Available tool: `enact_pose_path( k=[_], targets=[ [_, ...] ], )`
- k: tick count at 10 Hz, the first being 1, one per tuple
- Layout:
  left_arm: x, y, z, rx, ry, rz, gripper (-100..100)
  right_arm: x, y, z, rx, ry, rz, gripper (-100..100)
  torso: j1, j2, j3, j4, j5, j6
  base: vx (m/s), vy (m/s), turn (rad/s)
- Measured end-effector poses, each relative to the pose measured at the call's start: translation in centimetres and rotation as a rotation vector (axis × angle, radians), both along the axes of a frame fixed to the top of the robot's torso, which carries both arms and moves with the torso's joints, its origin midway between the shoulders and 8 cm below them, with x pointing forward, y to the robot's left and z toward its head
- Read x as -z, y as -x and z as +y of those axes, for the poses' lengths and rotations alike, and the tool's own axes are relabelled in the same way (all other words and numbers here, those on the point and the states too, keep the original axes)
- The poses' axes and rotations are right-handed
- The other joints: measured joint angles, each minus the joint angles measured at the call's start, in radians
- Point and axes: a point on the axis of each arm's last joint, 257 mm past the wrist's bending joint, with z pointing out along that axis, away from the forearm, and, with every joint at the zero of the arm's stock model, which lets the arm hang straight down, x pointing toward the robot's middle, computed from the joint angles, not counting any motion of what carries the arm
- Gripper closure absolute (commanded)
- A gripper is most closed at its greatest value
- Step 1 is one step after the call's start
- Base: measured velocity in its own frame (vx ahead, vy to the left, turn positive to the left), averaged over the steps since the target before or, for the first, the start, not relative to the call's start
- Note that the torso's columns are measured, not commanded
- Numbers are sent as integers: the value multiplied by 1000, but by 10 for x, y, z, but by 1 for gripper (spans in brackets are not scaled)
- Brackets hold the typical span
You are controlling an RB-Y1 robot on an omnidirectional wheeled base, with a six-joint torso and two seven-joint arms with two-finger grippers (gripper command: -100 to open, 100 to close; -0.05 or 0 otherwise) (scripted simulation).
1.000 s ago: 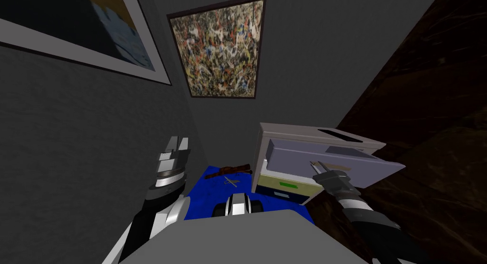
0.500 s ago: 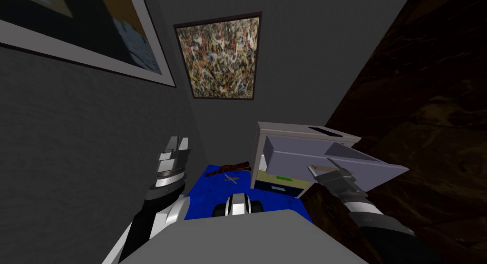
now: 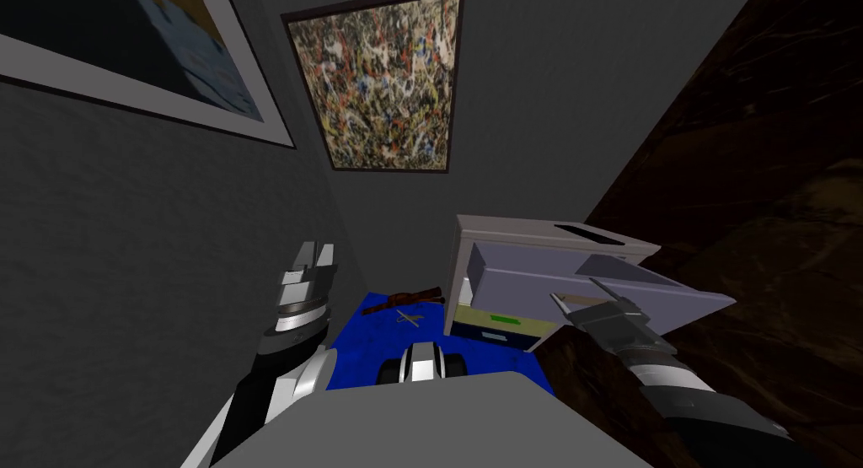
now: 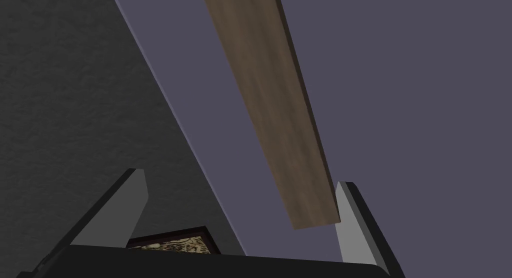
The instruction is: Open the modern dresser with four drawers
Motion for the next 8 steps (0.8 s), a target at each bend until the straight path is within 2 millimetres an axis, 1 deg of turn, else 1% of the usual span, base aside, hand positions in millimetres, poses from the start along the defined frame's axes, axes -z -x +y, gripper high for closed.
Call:
enact_pose_path(
  k=[2,3,8],
  targets=[
    [0,0,0,0,0,0,0,-8,4,5,-6,-6,11,-100,5,3,-1,5,8,1,22,-3,-4],
    [0,0,0,0,0,0,0,-7,4,5,-5,-11,15,0,5,3,0,3,6,0,5,1,5],
    [0,0,0,0,0,0,0,1,7,2,4,-19,31,0,0,-3,-2,-1,0,-1,0,0,0]
  ],
)
